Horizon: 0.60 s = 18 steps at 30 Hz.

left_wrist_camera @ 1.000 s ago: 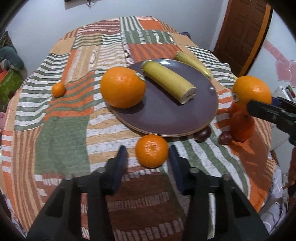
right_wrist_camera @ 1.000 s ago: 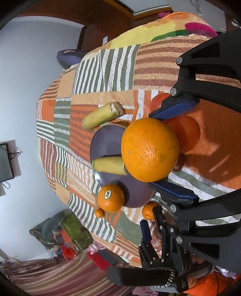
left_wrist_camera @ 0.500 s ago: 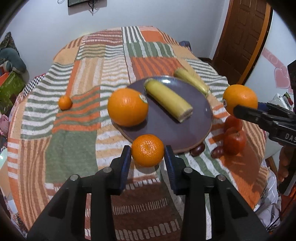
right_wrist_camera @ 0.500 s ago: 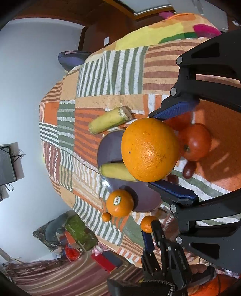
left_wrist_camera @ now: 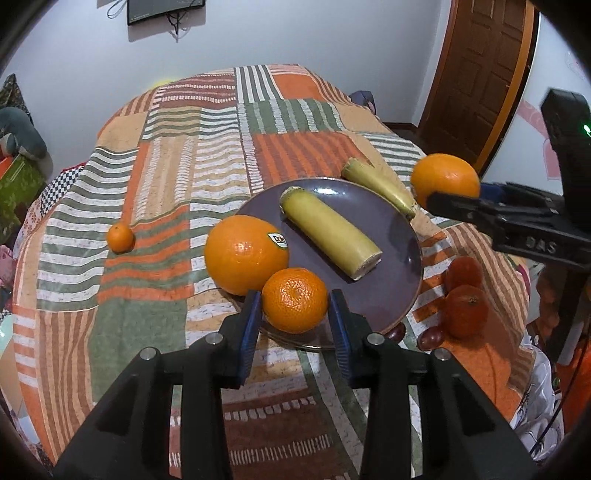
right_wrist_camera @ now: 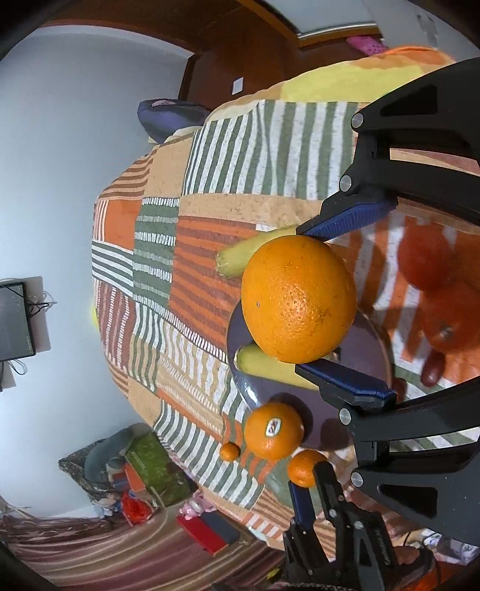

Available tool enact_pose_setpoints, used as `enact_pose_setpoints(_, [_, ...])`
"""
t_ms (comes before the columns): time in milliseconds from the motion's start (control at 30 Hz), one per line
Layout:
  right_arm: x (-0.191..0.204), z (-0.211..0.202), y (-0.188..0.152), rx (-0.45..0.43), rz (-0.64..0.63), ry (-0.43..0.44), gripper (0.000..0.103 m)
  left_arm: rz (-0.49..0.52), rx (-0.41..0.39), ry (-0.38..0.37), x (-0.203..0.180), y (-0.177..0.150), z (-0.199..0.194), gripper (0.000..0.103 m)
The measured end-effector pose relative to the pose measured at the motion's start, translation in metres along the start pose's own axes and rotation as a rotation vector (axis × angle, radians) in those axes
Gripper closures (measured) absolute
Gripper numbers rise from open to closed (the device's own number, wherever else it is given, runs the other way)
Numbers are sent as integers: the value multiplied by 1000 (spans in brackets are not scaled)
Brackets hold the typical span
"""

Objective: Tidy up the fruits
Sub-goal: 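Place the large orange on the plate with the right gripper while the left places the medium orange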

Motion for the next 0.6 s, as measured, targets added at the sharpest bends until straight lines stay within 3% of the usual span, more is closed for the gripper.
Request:
enact_pose_setpoints(300, [1,36,3,84,-10,31,41,4,53,-11,0,-2,26,66])
enact_pose_setpoints(600, [9,52,2,135,-55,33,41,16,56,18,0,-3,34,66])
Point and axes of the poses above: each gripper's, at about its wrist camera, not at the fingertips, and z roughly the way its jaws point, x to its left, y to its top, the point moved 4 cm from there along z, roughly the way its jaws point, and after that the axes turned 1 degree about -z, right-handed, at the moved point
